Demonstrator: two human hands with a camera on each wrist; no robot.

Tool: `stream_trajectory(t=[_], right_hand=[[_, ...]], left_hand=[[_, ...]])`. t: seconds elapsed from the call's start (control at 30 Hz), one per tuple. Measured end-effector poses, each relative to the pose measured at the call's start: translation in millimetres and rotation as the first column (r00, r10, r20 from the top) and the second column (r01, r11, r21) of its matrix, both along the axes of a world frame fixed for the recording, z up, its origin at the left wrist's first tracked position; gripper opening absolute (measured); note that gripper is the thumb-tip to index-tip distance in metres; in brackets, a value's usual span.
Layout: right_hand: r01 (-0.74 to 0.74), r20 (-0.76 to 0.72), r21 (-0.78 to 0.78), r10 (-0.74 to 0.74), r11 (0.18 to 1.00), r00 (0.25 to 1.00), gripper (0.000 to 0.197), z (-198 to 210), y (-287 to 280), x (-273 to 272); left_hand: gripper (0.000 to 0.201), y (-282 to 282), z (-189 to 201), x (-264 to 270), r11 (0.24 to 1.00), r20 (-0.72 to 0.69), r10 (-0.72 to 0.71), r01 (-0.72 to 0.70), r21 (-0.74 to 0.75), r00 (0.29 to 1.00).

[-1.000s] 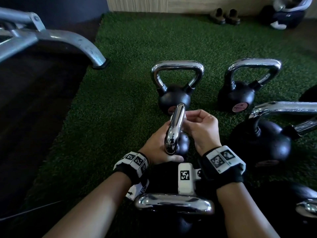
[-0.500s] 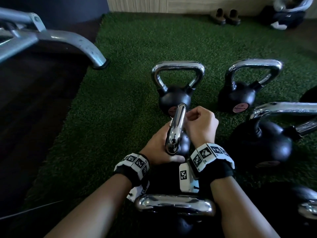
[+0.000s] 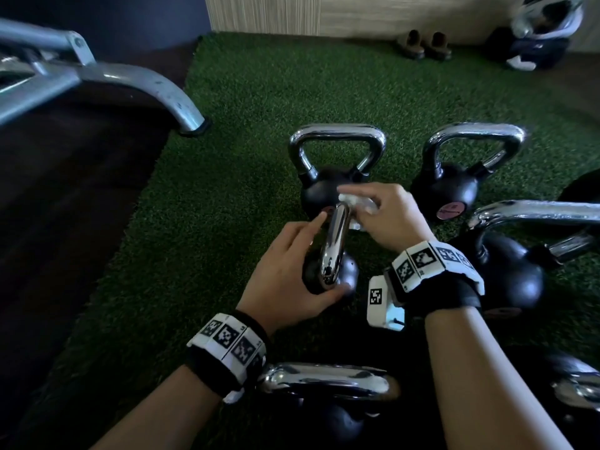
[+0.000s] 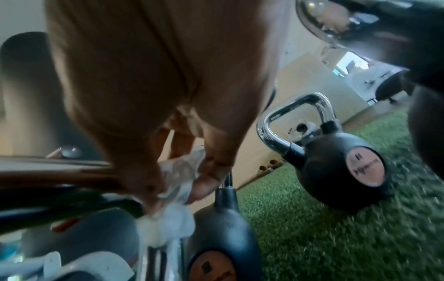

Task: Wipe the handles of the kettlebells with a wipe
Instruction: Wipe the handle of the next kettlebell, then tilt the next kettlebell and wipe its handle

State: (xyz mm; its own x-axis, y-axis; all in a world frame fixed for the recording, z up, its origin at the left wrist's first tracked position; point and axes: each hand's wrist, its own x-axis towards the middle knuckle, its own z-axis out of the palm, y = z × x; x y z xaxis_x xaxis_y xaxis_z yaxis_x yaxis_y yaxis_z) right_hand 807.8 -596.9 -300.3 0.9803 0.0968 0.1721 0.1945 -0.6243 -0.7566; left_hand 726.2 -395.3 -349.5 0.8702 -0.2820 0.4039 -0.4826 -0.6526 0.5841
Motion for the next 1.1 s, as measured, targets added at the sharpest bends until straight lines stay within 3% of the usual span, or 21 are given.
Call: stream_trajectory(t=[0.1,0.23,0.37,0.53,0.67,0.77,0.83,0.93,1.1], right_hand=[[-0.097,-0.029,-0.057,0.095,0.994,0.995,0.034,2.6,3.3,-0.6],[-0.037,-0.031,-0.048,0.036,0.998,0.999,0.036,4.4,-4.1,-8.5],[0.002,-0.062,-0.107,-0.009,0.994,0.998,0.037,7.1,-20.0,-25.0],[-0.031,-0.084,-0.18,0.016,0.983,0.996,0.029,15.8,-28.4,-47.5],[-0.065,-0.139,-0.185,0.039,0.981,0.99,0.033,18.8,-33.8,-48.2],[-0.087,-0.18,-0.17,0.056,0.982,0.982,0.047,26.5,-44.4,-37.3],[-0.041,-0.139,-0.074,0.031,0.996,0.99,0.054,31.9,-49.0,-25.6],[0.059,-0.07,0.144,-0.049,0.988,0.996,0.048,38.7,-48.3,-7.6],[0.218,0.016,0.225,-0.228,0.95,0.974,0.039,57.7,-48.0,21.7]], left_hand=[[0.094,2.5,10.5,4.5,0.998,0.018,-0.007,0.006,0.066,1.0],[0.089,20.0,21.6,16.7,0.985,0.001,-0.101,0.1,0.143,0.995],[0.086,48.3,37.9,38.2,0.952,-0.188,-0.256,0.28,0.119,0.948],[0.057,63.8,46.3,51.6,0.975,-0.244,-0.148,0.183,0.124,0.958],[0.052,60.5,47.4,52.6,0.979,-0.307,-0.134,0.173,0.105,0.942],[0.058,64.1,56.8,71.3,0.961,-0.518,-0.142,0.242,0.132,0.843],[0.061,66.4,63.3,89.6,0.943,-0.636,-0.161,0.309,0.127,0.754],[0.053,69.9,68.6,119.6,0.935,-0.702,-0.154,0.331,0.123,0.696],[0.034,85.0,85.8,156.6,0.944,-0.767,-0.033,0.272,0.186,0.64]])
